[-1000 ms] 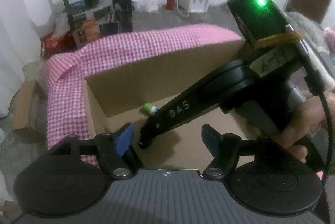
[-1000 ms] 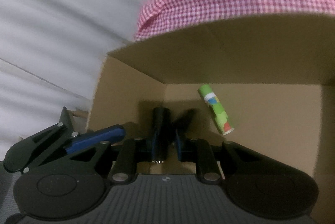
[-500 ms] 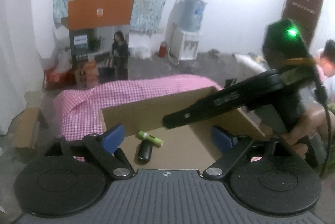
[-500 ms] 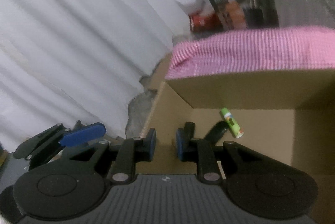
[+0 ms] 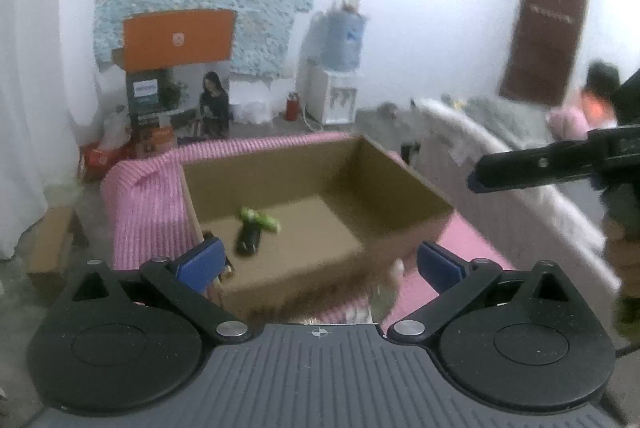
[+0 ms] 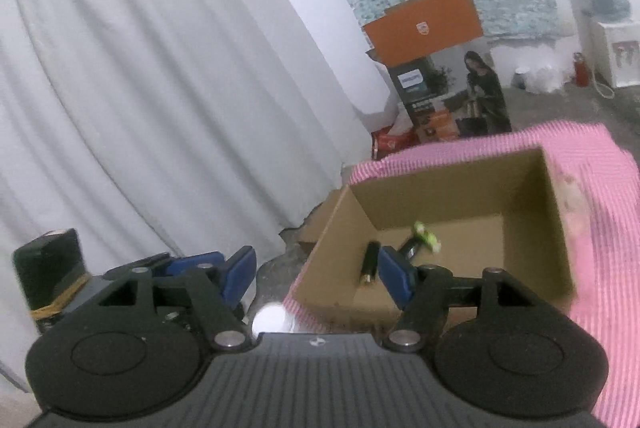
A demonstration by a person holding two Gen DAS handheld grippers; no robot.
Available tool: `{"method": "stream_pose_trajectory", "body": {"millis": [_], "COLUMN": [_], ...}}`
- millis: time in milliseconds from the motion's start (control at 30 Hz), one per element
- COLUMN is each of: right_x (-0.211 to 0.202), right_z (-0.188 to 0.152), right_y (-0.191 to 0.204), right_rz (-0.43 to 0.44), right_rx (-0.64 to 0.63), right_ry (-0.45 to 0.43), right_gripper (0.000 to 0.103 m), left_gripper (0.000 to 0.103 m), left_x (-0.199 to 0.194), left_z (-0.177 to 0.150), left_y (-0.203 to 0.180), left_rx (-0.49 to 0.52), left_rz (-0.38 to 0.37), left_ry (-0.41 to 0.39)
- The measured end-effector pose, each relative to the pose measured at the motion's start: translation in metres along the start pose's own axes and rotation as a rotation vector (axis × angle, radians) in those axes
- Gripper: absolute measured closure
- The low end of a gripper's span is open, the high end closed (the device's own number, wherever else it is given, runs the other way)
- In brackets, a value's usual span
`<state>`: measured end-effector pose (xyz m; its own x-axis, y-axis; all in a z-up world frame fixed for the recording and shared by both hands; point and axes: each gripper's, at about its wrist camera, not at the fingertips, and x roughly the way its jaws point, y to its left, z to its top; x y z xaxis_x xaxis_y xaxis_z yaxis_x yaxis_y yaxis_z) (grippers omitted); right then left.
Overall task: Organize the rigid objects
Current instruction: 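Move the right gripper out of the box toward the black tape roll, then close the right gripper on the black tape roll rim and lift it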
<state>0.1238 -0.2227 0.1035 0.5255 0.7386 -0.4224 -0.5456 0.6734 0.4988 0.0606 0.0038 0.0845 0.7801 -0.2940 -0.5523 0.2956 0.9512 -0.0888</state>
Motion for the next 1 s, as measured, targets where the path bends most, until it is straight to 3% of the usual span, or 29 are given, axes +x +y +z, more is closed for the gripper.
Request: {"method": "stream_pose_trajectory", "body": {"millis": [200,433,567,667,1000], "right_x": [-0.011,0.015,0.040,0.056,0.087], "right_z": [-0.067,-0.121,-0.133,-0.140,-0.150], "right_y": [-0.011,-0.028,-0.040,-0.045,-0.045], "right_rz": [-0.061,-0.160,-0.224,-0.226,-0.269], "right_rx": [0.052,0.087,0.085,0.065,-0.090], "right_ry": [0.044,0.142,0.203,0.250,0.357], "right_gripper": [0.034,0.048,0.059,0.070,0.079], "left_gripper": [0.000,0.009,0.019,0.022,0.029], "left_x": [0.026,0.059,0.070,0.079,0.092], "left_z": [-0.047,-0.083,-0.094,-0.097,-0.106], "left_y": [-0.024,-0.052,-0.063,-0.068,-0.082], "left_rx": [0.087,0.213,0.263,0.293,0.353], "left_rz": [-0.003,-0.007,-0.029,-0.047,-0.054], "left_ry": [0.095,0.188,0.241,0.278,0.338]}}
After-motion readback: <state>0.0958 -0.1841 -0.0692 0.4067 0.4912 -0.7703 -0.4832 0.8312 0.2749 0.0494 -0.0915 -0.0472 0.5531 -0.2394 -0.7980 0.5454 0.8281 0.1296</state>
